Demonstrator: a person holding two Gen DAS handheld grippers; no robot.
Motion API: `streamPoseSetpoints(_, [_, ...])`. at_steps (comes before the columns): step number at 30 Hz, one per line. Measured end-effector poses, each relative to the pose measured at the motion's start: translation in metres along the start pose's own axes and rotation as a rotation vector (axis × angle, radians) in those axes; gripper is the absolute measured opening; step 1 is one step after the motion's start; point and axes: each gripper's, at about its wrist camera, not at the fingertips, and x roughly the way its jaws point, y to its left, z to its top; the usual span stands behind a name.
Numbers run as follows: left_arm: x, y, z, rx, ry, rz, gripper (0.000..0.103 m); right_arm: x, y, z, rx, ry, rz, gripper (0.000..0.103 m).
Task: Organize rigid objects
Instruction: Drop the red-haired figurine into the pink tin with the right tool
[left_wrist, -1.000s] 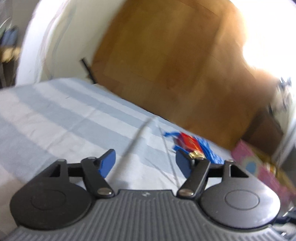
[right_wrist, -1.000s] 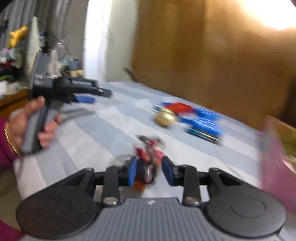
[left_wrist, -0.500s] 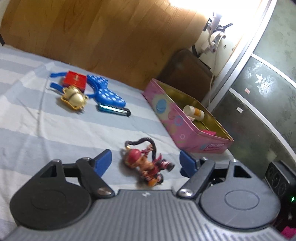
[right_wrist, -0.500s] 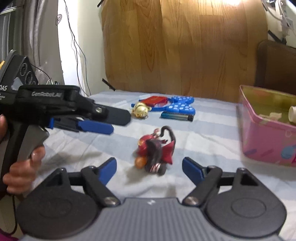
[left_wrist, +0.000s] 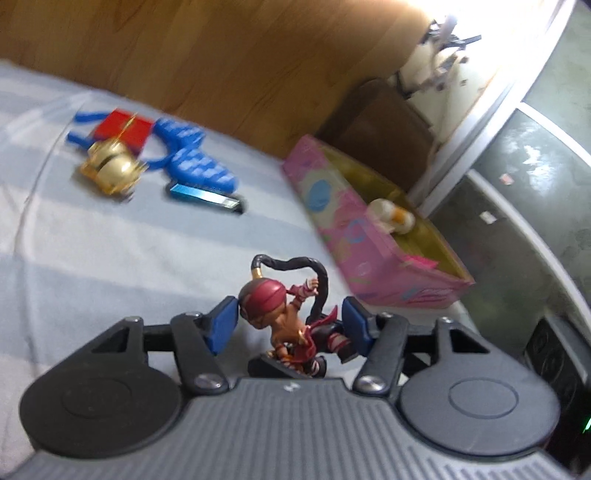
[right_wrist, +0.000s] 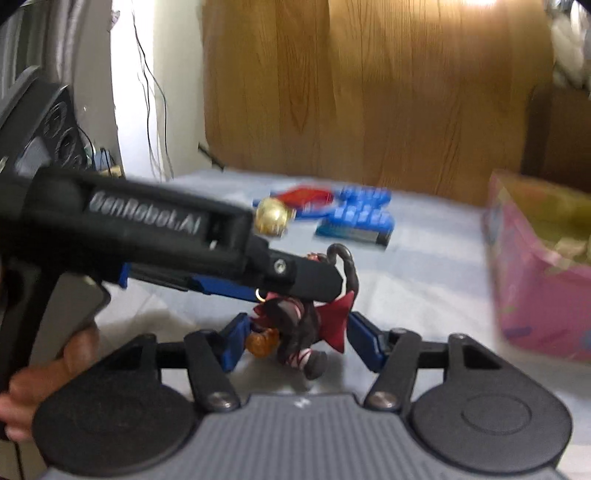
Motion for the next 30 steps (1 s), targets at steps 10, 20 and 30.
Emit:
streamPoseSetpoints(10, [0.069,-0.108,0.042,0.219,-0.005,-0.152,0.063,-0.056,-0.073,0.010,0.034,-0.200,-0.267,0.059])
streamPoseSetpoints(20, [0.151,-0.174,0.046,0.321,0.034,-0.137,0.072,-0.049,-0.183,-0.001,0.166,-0.173,-0.579,0.063])
streamPoseSetpoints(30, [0.097,-0.108,0.036,0.328,-0.037,-0.022,0.077,-0.079,-0.181,-0.024,0.298,-0.285,-0.531,0.068])
